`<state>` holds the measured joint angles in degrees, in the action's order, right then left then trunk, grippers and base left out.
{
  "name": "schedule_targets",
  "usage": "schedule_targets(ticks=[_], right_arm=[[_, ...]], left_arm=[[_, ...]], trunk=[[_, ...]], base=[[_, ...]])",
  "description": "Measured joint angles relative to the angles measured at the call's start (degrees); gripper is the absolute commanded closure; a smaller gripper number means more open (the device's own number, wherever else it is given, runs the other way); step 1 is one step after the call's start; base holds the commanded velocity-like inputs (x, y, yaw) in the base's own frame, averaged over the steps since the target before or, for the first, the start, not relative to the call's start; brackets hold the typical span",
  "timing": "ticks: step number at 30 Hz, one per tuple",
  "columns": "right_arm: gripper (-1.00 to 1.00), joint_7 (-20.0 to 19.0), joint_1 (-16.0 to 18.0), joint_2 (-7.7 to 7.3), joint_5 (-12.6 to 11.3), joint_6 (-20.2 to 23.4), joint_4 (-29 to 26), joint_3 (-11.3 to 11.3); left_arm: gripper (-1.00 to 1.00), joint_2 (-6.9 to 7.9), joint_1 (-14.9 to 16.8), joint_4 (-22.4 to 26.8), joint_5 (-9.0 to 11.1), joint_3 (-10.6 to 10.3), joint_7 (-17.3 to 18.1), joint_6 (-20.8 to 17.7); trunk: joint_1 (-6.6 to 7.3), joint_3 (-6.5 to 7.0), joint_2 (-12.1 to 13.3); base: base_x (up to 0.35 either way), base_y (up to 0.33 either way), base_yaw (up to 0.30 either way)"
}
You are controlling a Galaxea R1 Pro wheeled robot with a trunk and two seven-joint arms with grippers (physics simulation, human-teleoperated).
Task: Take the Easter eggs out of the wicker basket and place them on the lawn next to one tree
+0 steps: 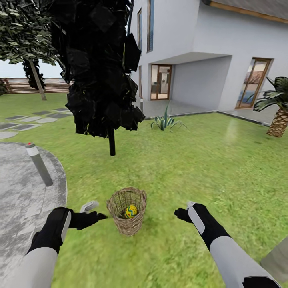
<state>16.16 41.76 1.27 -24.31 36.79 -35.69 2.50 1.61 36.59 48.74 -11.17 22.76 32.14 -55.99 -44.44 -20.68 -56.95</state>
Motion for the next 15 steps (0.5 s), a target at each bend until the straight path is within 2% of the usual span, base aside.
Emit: schedule_targets(ticks=[15], right_arm=[[-1.00,0.00,0.00,0.00,0.05,-0.02,0.00,0.04]], left_arm=[[-1.00,0.08,0.00,0.00,0.00,0.01,0.04,0.00]], trunk=[[0.00,0.57,0.00]], base=[[0.000,0.000,0.262]])
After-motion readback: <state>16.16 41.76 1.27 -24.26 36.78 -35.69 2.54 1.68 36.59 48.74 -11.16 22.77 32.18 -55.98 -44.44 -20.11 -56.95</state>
